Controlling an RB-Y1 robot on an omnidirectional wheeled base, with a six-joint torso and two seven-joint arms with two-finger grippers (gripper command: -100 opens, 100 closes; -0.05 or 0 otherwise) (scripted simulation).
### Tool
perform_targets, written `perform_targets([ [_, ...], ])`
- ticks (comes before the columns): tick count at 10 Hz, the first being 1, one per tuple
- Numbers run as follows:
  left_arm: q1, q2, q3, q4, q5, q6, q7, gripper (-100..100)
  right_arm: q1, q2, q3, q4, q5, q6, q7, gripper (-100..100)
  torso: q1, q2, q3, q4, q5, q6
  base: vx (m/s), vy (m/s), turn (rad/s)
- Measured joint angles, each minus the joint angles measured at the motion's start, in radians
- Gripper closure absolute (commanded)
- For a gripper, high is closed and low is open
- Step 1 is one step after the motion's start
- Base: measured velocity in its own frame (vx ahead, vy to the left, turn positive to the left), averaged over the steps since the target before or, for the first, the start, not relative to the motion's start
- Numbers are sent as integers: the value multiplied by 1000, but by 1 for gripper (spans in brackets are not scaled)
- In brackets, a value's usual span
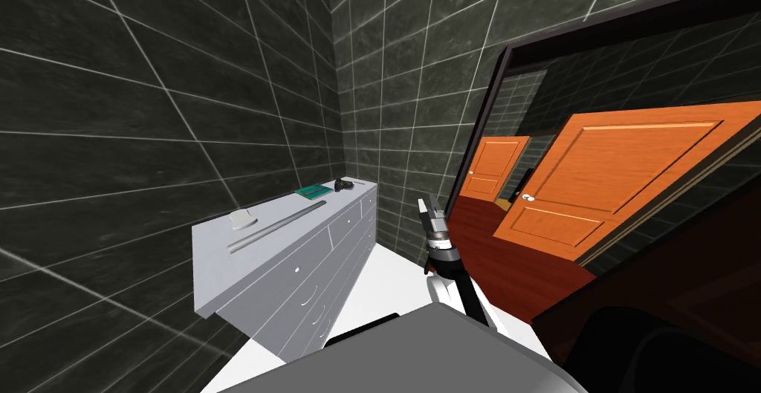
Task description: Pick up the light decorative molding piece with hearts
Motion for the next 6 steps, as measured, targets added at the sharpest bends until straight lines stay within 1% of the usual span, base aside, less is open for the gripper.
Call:
perform_targets([
  [1, -3, 21, -2, 34, -9, -22, 0, -100, 0, 0, 0, 0, 0, 0, 0, 0, 0, 1, 0, 0, 0, -1, 64, -29, -207],
  [2, -16, 38, -7, 73, -28, -47, 4, -100, 0, 0, 0, 0, 0, 0, 0, 0, -1, 0, 0, 0, 0, 0, 48, -19, -105],
  [3, -25, 58, -7, 91, -38, -63, 12, -100, 0, 0, 0, 0, 0, 0, 0, 0, 0, 1, 0, 0, 0, -1, 17, -7, 9],
  [4, -17, 78, -3, 85, -35, -62, 16, -100, 0, 0, 0, 0, 0, 0, 0, 0, 0, 3, 1, 1, 0, -1, 1, -3, 14],
  [5, -1, 90, 3, 76, -24, -53, 15, -100, 0, 0, 0, 0, 0, 0, 0, 0, 1, 4, 2, 1, 0, -2, 36, -18, -176],
  [6, 33, 128, 13, 80, -6, -51, 12, -100, 0, 0, 0, 0, 0, 0, 0, 0, 0, 2, 1, 1, 0, 0, 79, -37, -382],
])
